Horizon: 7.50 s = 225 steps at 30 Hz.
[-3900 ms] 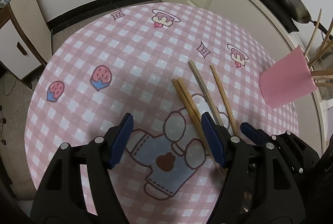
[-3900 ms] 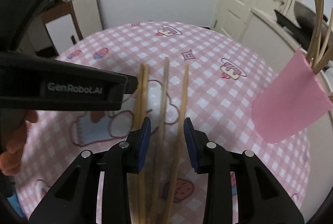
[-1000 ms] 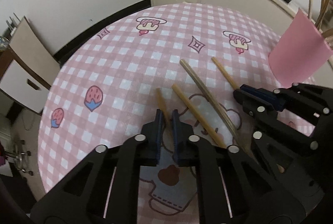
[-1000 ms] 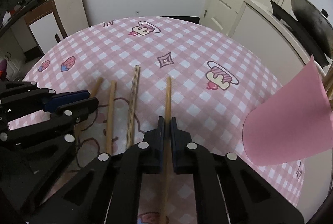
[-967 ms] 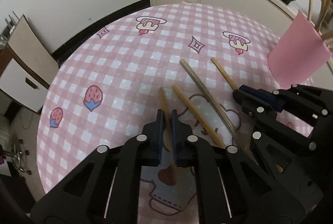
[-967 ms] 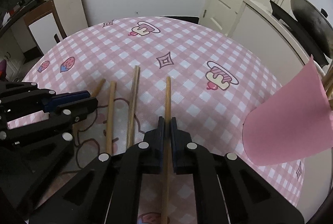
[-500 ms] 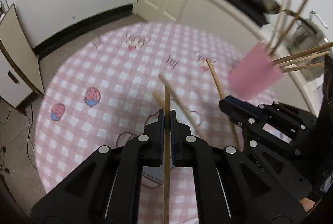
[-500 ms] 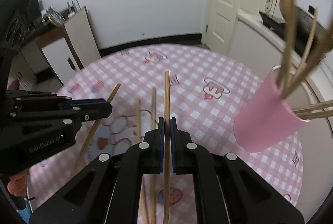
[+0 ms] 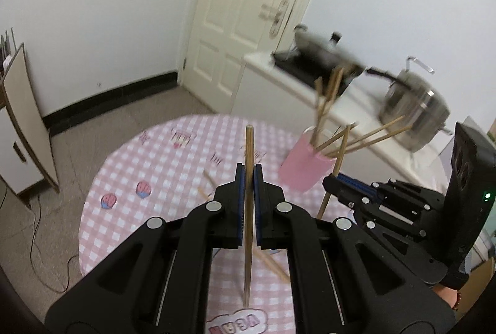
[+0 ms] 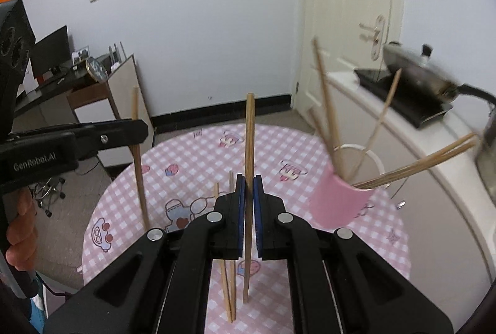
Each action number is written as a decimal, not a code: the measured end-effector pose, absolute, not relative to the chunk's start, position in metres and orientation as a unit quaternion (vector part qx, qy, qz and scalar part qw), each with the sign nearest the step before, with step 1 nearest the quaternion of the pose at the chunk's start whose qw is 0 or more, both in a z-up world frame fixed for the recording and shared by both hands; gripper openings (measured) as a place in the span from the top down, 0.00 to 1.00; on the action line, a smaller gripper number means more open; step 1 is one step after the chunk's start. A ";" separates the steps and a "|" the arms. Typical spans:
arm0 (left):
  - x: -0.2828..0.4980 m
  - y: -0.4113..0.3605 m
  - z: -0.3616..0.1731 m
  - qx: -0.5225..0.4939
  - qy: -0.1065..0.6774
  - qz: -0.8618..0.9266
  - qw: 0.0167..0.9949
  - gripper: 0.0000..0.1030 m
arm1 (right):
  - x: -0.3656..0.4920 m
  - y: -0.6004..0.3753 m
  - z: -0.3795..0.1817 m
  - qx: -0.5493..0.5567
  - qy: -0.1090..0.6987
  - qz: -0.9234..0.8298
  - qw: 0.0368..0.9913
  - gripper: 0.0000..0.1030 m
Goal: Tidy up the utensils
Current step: 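Lift the chopsticks and carry them over the pink cup with both tools, then lower the chopsticks into the pink cup with both tools, then open both tools to release the chopsticks into the pink cup, then lower the left tool to a loose chopstick while the right tool descends to another, then close the left and right tools each on one loose chopstick, then lift the held chopsticks and carry them over the pink cup with both tools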
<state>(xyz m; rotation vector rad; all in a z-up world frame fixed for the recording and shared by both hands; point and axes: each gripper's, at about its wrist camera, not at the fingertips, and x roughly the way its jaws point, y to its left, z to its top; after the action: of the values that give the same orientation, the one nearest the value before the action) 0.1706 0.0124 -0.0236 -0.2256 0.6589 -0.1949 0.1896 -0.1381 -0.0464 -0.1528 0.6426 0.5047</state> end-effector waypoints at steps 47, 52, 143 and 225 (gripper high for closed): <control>0.259 -0.149 0.026 -0.038 0.154 -0.095 0.983 0.95 | 0.263 -0.269 -0.011 0.062 0.127 0.154 0.978 0.96; 0.259 -0.154 0.011 -0.022 0.174 -0.099 0.980 0.95 | 0.262 -0.265 -0.019 0.041 0.149 0.167 0.974 0.96; 0.235 0.066 -0.155 -0.155 0.479 -0.007 0.864 0.35 | 0.261 -0.076 -0.169 -0.116 0.450 0.244 0.851 0.72; 0.281 0.022 -0.171 -0.082 0.512 -0.032 0.855 0.94 | 0.302 -0.082 -0.177 -0.132 0.475 0.245 0.835 0.96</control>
<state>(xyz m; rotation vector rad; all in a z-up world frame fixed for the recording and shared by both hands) 0.2808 0.0221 -0.1708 -0.1723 1.0766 -0.0678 0.3019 -0.0821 -0.1773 -0.2793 1.0066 0.5182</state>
